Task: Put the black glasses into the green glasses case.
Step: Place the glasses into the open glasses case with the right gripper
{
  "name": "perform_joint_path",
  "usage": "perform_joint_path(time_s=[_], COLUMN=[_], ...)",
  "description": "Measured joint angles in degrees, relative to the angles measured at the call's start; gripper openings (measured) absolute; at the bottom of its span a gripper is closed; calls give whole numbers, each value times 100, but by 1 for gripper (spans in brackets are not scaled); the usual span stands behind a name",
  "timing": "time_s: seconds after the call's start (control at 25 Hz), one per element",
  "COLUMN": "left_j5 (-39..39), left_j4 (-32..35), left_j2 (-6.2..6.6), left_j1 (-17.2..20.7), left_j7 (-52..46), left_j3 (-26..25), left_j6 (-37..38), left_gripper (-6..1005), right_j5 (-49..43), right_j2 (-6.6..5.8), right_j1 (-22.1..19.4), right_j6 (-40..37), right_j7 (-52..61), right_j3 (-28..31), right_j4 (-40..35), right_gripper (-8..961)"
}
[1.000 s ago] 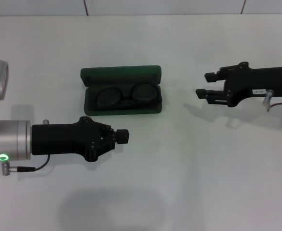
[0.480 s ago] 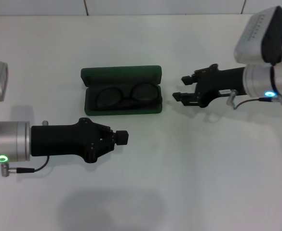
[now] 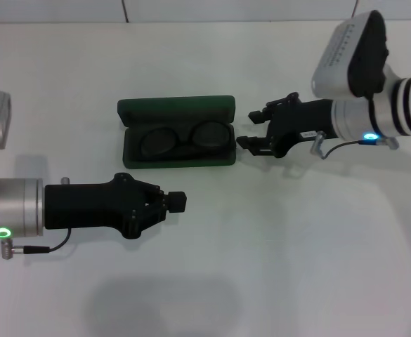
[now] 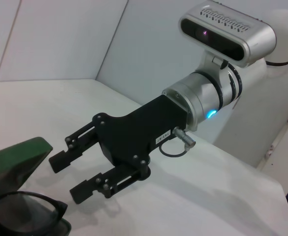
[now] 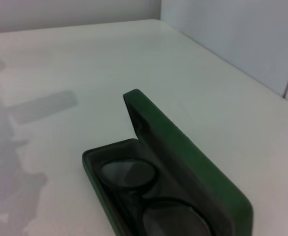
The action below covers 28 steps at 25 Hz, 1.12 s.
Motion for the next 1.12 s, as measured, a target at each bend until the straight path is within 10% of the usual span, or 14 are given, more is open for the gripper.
perform_joint_path(time_s=[1.12], left_j5=[24], left_j4=[0], left_j2=[9], left_j1=[-17], left_j7=[9], left_j3=[0], left_j6=[1], left_gripper=[0], right_j5=[442], right_j2=[-3], right_j1=[-171], right_j6=[287], right_j7=[1], right_j3=[95], right_j4=[-62], right_gripper=[500])
